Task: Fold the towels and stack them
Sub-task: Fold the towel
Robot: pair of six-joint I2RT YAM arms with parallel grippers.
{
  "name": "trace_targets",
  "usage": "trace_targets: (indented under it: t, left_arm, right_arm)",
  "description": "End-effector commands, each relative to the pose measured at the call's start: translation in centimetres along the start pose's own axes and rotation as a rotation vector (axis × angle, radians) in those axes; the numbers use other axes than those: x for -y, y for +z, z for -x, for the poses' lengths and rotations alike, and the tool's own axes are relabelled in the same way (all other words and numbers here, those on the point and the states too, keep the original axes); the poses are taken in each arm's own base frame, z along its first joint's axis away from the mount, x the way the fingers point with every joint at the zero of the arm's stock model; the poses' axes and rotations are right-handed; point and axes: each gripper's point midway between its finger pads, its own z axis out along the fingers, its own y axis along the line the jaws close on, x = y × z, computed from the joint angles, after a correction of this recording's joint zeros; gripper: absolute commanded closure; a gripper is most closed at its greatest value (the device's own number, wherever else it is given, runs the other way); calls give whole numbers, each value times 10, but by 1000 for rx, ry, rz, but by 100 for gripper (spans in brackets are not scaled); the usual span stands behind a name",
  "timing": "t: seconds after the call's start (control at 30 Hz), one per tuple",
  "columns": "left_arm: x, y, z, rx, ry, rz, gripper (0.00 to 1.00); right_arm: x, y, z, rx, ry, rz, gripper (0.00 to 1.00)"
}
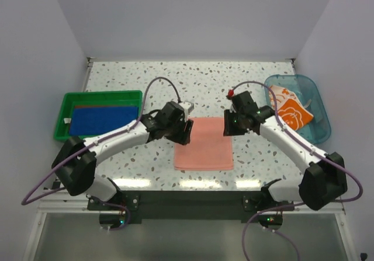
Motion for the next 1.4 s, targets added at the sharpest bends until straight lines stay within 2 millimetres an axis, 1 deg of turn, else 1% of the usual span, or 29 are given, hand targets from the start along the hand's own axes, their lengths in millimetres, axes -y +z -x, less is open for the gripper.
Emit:
trace_targets:
  t: [0.0,0.07,0.1,0.13,0.17,0.2,0.23,0.27,0.3,0.33,0.37,0.47,0.6,0.7,0.77,0.83,0.87,0.9,0.97,1.0,1.03,1.1,1.17,1.2,1.23,1.27,1.3,1.33,1.37]
  left_arm:
    - [-27,-7,74,167,4,64,41]
    - [-40,5,94,190,-8,55,44]
    - [-41,5,111,219,-4,57,45]
    - [-48,8,120,228,-5,69,48]
    - [-54,23,119,196,11,82,49]
    - [-54,24,133,212,17,82,50]
    - [-58,29,137,209,19,88,51]
    - [-62,43,134,183,28,90,54]
    - [-64,47,139,186,30,91,55]
    - [-67,52,140,180,26,93,57]
    - [-71,63,134,156,26,96,57]
    - [-88,80,123,124,13,122,60]
    - [-106,98,101,69,-10,132,61]
    - [-113,103,91,50,-6,139,61]
    - [-113,98,95,60,11,141,58]
    - [-115,90,103,80,46,153,51]
    - [-116,80,113,109,65,170,48]
    - [-116,73,121,131,86,180,45]
    - [-119,59,139,187,145,194,37]
    - [-127,54,144,202,155,224,35]
    - [-128,50,149,214,187,221,32]
    - [-137,47,154,218,233,213,31]
    - [-138,47,159,221,275,180,30]
    - [-142,46,160,218,280,166,29]
    - [-140,50,157,200,307,128,28]
    - [-140,49,161,203,323,115,29]
    - [-142,50,161,191,335,110,29]
    - [-143,56,154,154,359,96,28]
    - [-143,55,158,152,378,93,28]
  right_arm:
    - [9,6,53,100,-34,-50,70]
    - [9,11,88,185,3,-37,75]
    - [9,23,93,167,15,-30,76]
    - [8,26,106,192,17,-28,78]
    - [7,32,119,220,22,-24,79]
    - [9,38,124,220,32,-27,81]
    - [12,52,130,207,40,-32,81]
    - [11,58,136,216,43,-27,82]
    - [14,64,139,213,48,-30,82]
    - [16,77,139,191,50,-38,82]
    - [18,83,142,196,55,-42,82]
    - [30,107,138,167,75,-67,82]
    - [43,126,123,127,90,-92,83]
    - [46,124,119,113,79,-98,83]
    - [45,111,121,114,33,-98,82]
    - [41,97,130,133,-12,-91,81]
    - [43,89,130,127,-73,-95,78]
    - [40,77,140,153,-109,-90,76]
    - [44,67,140,124,-219,-90,71]
    - [46,63,147,130,-231,-93,68]
    - [52,61,146,106,-302,-102,67]
    - [53,58,153,102,-334,-74,66]
    - [56,63,153,77,-362,-40,64]
    - [45,64,157,83,-380,28,64]
    - [45,72,152,48,-409,50,63]
    - [41,74,152,33,-428,76,63]
    - [35,72,160,43,-446,105,63]
    - [36,82,153,1,-462,121,63]
    - [34,84,154,-3,-475,140,63]
